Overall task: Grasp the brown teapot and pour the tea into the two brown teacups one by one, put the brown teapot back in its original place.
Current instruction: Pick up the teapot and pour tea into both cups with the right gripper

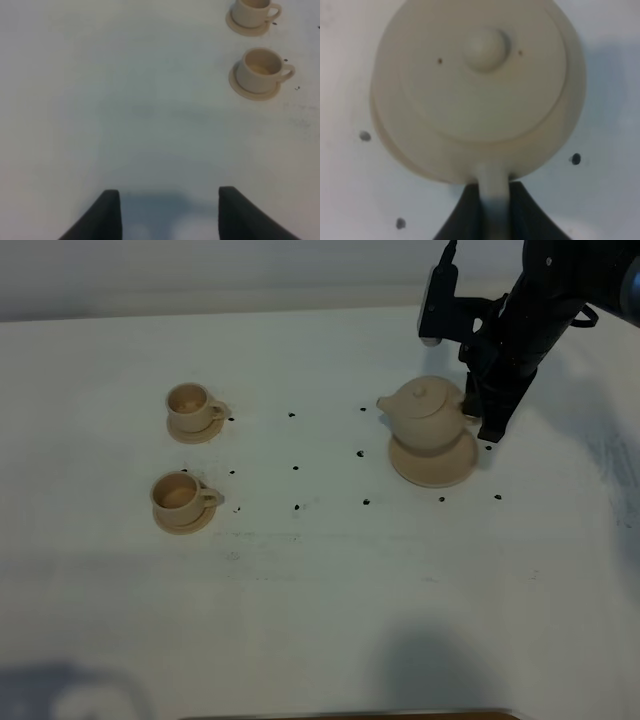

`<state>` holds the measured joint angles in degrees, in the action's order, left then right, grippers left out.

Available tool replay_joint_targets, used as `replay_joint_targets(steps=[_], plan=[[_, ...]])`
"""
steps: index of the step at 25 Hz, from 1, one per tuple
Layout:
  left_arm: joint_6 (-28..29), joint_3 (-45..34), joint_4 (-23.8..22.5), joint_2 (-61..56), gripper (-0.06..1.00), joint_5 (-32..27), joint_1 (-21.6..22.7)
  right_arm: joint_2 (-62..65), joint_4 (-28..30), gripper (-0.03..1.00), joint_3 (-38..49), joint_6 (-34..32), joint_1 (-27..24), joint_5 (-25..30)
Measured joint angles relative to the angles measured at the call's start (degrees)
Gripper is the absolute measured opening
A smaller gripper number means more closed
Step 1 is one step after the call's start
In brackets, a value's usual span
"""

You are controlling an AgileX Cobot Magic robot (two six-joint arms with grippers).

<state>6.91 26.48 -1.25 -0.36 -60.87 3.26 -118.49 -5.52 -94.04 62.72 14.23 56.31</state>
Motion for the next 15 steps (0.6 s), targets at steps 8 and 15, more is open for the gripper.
replay_joint_targets(steps=[8, 15], plan=[[0.0, 0.0, 0.0, 0.0, 0.50, 0.0, 0.0, 0.7, -2.0, 0.08, -1.7, -0.6, 2.0, 0.0], [0.0, 0.0, 0.0, 0.0, 0.50, 0.0, 0.0, 0.7, -2.4, 0.08, -5.4, -2.3, 6.2, -0.5]])
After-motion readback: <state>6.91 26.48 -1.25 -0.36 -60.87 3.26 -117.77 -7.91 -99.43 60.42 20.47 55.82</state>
